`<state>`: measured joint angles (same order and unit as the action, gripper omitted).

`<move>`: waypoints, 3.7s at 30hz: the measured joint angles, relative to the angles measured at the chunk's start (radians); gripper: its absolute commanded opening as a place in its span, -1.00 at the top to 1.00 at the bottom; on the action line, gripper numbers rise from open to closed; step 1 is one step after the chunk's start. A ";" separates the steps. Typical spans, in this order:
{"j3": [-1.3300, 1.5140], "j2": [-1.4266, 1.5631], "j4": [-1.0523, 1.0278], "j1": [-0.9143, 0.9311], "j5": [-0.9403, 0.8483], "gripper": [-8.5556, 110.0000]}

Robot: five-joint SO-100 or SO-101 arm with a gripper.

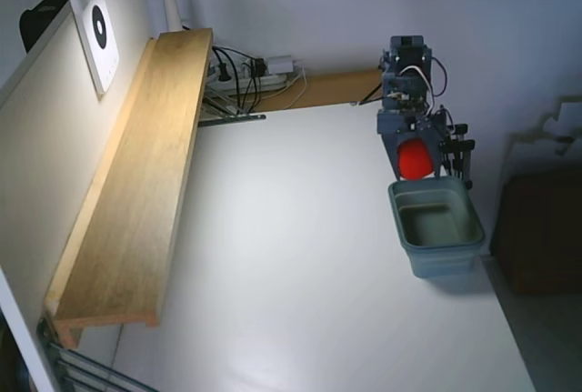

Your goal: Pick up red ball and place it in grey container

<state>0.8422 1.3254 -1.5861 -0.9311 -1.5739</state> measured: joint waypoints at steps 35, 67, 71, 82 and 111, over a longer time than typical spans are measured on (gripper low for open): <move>0.609 0.129 0.495 0.000 0.002 0.21; 0.614 0.138 0.479 0.051 0.002 0.25; 0.614 0.153 0.462 0.098 0.002 0.28; 0.612 0.230 0.380 0.272 0.002 0.38; 0.568 0.509 0.078 0.933 0.002 0.70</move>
<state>1.4097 1.8346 -1.5079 0.0015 -1.5723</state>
